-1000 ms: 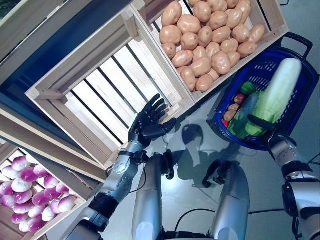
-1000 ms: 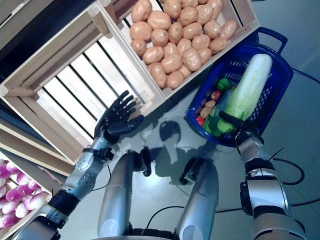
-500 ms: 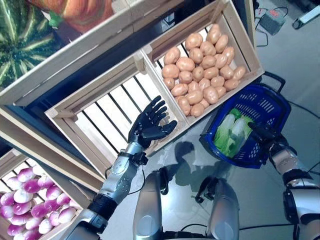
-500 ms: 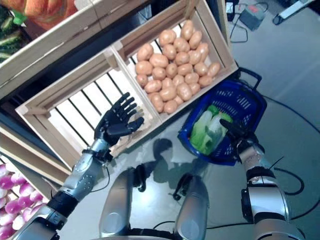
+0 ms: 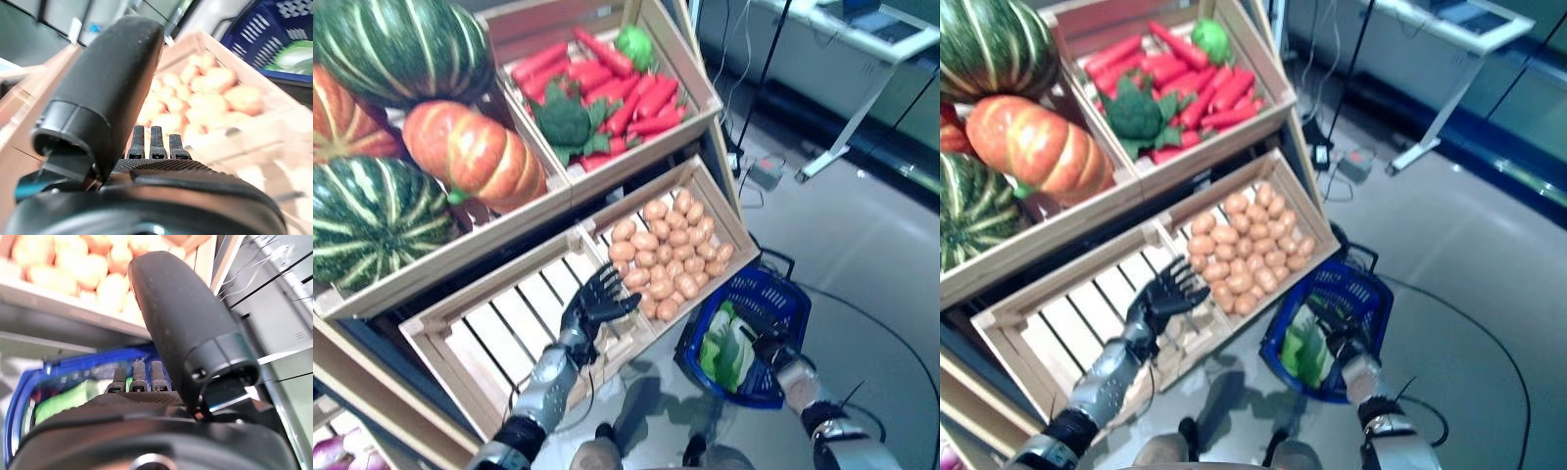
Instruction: Put vegetables into the basket
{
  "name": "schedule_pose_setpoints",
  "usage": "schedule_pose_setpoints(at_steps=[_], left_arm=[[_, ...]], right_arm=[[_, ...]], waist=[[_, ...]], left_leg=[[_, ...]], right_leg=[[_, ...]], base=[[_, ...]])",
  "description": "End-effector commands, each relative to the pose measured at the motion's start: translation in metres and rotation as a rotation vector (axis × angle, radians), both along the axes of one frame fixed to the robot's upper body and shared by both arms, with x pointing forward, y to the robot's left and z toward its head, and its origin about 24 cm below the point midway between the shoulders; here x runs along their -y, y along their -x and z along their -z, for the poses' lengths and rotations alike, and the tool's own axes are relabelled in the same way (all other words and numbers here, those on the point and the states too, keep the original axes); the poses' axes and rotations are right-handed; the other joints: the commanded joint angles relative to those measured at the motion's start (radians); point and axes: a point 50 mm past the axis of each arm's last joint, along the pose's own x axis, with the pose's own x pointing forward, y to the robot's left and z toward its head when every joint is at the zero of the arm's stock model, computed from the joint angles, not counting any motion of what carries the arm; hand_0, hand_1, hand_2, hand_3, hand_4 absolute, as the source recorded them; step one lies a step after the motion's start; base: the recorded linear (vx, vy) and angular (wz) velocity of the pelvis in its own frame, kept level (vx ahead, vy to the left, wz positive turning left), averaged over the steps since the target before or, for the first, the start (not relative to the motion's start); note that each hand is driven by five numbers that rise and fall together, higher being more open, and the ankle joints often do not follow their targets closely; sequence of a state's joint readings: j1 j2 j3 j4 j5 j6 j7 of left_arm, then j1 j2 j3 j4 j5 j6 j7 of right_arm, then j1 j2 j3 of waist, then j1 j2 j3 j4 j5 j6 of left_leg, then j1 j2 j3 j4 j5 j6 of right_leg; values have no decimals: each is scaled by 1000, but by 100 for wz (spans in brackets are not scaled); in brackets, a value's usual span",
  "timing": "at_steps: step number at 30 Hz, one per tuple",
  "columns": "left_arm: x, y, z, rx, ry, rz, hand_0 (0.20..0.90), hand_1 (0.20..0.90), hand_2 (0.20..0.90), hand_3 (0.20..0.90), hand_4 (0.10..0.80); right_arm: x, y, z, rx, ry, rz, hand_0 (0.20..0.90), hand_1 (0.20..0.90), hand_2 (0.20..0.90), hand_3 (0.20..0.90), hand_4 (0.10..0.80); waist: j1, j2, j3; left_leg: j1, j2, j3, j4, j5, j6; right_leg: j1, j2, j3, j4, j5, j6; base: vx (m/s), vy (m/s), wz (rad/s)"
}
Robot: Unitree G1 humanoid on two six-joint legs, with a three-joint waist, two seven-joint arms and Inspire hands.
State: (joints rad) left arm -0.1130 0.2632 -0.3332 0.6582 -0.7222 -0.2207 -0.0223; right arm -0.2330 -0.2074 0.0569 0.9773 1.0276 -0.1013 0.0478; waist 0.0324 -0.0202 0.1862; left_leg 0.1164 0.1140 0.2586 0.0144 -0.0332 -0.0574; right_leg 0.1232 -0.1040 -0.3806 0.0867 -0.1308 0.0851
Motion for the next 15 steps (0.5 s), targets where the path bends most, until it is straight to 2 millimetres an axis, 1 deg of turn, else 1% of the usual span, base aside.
schedule_pose_setpoints(at_steps=[1, 3, 4, 8, 9, 10, 12, 14, 15], left_arm=[[1, 10, 11, 1, -63, 0, 900, 900, 900, 900, 800], [-1, 20, 22, -39, -104, 8, 900, 900, 900, 900, 800], [-1, 24, 26, -58, -108, 3, 900, 900, 900, 900, 800], [-6, 41, 39, -105, -126, 29, 900, 900, 900, 900, 800], [-7, 47, 44, -133, -151, 53, 900, 900, 900, 900, 800], [-7, 48, 45, -139, -156, 58, 900, 900, 900, 900, 800], [-11, 58, 54, -202, -202, 91, 900, 900, 900, 900, 800], [-13, 67, 62, -268, -188, 97, 900, 900, 900, 900, 800], [-13, 76, 68, -310, -183, 106, 900, 900, 900, 900, 800]], right_arm=[[-26, -4, -12, 248, -56, -95, 900, 900, 900, 900, 800], [-44, 11, -4, 255, -130, -155, 900, 900, 900, 900, 800], [-50, 17, 0, 246, -161, -170, 900, 900, 900, 900, 800], [-61, 54, 24, 117, -260, -219, 900, 900, 900, 900, 800], [-59, 64, 30, 85, -247, -244, 900, 900, 900, 900, 800], [-59, 65, 31, 81, -242, -247, 900, 900, 900, 900, 800], [-54, 73, 36, 36, -137, -317, 900, 900, 900, 900, 800], [-48, 77, 39, 4, -93, -313, 900, 900, 900, 900, 800], [-45, 78, 41, -16, -49, -314, 900, 900, 900, 900, 800]], waist=[[-11, 10, -57], [-28, 12, -66], [-35, 14, -68], [-62, 20, -71], [-68, 24, -70], [-68, 24, -70], [-75, 28, -69], [-76, 31, -70], [-77, 34, -70]], left_leg=[[53, -60, 22, -102, -26, 35], [55, -64, 29, -102, -32, 32], [56, -66, 29, -102, -34, 33], [68, -71, 40, -102, -43, 41], [71, -71, 43, -102, -44, 40], [71, -72, 44, -102, -43, 40], [73, -74, 42, -102, -44, 41], [75, -78, 37, -102, -46, 42], [83, -78, 28, -102, -53, 38]], right_leg=[[39, 44, 68, -153, 84, -36], [47, 46, 73, -174, 93, -32], [46, 47, 77, -174, 92, -31], [55, 50, 91, -174, 87, -32], [58, 49, 90, -174, 86, -32], [57, 49, 90, -174, 86, -32], [59, 48, 90, -174, 83, -31], [64, 49, 94, -174, 78, -32], [73, 49, 98, -174, 72, -27]], base=[[32, 13, -18], [7, 8, -16], [3, 8, -6], [2, -1, -1], [0, -4, -6], [-6, -4, -5], [0, 0, 0], [-3, 3, -7], [13, 10, -7]])
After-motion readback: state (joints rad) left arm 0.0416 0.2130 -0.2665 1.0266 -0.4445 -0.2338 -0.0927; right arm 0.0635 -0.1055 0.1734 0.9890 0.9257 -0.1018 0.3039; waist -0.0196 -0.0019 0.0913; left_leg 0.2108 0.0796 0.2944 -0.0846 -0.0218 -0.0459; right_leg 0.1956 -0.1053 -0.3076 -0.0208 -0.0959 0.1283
